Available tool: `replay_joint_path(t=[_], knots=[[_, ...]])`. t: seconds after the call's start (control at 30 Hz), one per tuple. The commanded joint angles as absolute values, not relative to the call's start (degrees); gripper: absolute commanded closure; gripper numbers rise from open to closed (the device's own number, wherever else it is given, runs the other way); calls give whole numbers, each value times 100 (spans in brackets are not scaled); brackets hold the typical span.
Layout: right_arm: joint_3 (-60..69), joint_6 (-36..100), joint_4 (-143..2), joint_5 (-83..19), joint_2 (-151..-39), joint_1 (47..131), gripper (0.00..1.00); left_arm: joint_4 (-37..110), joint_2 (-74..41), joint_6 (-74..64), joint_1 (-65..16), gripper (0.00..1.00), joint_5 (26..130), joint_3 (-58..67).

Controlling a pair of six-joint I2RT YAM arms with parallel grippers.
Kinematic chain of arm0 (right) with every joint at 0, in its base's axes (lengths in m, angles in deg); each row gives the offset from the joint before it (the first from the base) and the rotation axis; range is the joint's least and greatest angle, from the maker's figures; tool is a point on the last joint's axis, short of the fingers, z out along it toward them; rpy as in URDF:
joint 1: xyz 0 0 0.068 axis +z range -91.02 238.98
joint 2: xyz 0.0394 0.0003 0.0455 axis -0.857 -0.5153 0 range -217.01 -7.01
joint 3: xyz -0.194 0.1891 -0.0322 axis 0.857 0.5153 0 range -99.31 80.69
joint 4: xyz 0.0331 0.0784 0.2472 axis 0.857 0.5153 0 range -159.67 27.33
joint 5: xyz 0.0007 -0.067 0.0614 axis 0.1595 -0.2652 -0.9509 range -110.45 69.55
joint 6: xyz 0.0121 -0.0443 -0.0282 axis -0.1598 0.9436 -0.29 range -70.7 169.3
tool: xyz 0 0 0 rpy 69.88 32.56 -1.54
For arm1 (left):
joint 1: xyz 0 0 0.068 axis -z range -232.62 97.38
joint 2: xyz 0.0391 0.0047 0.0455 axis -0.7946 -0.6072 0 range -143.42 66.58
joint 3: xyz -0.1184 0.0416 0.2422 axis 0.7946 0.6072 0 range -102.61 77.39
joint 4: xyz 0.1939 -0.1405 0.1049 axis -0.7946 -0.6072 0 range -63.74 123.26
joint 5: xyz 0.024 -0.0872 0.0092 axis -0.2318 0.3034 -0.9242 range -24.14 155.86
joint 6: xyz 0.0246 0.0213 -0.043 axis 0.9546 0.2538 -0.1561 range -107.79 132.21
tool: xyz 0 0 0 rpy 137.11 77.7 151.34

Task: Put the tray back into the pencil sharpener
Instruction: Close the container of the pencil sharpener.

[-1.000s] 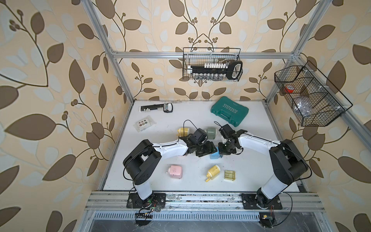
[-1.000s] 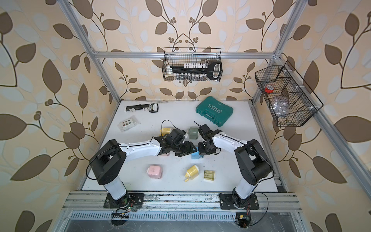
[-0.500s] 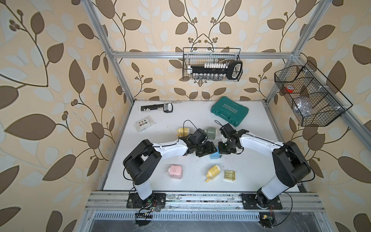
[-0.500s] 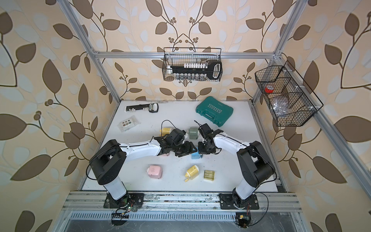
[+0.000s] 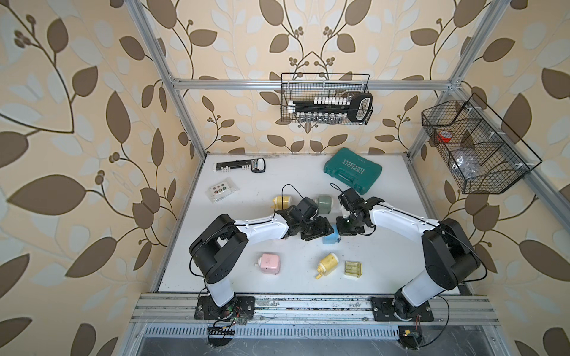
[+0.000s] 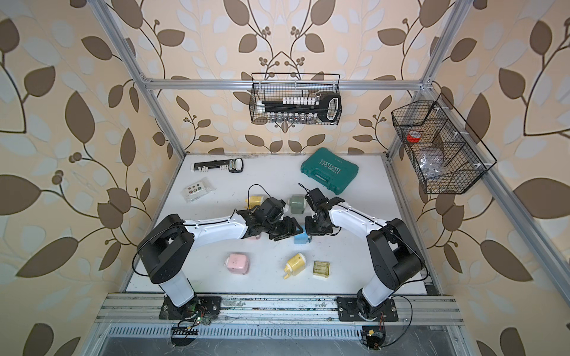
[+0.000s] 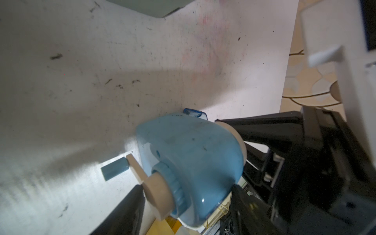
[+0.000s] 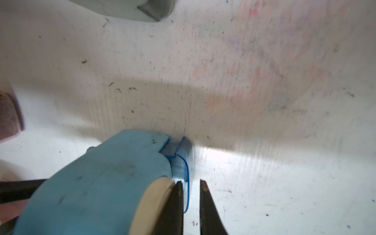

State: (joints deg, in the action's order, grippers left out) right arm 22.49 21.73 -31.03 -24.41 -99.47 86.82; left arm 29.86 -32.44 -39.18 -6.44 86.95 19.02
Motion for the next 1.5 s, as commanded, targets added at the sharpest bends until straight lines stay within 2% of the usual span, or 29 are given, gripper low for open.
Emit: replay_joint_path(t=[0.0, 0.37, 0.6, 1.0, 1.47], knots=[[2087, 2238, -2863, -2273, -9717, 8633, 84, 2495, -3300, -3815, -612, 32, 8599, 1913], [2337, 2295, -2802, -2337, -9397, 8037, 82, 2482, -3285, -3815, -621, 32, 8590, 1894], [2491, 2193, -3082, -2740, -9739, 7904, 100, 2438, -3275, -3797, -623, 32, 8590, 1851], [2723, 1967, -3717, -3423, -10287, 7876, 100, 2491, -3287, -3832, -630, 33, 8606, 1855], [2931, 1935, -4118, -4144, -10218, 7875, 100, 2535, -3363, -3832, -630, 33, 8617, 1868]])
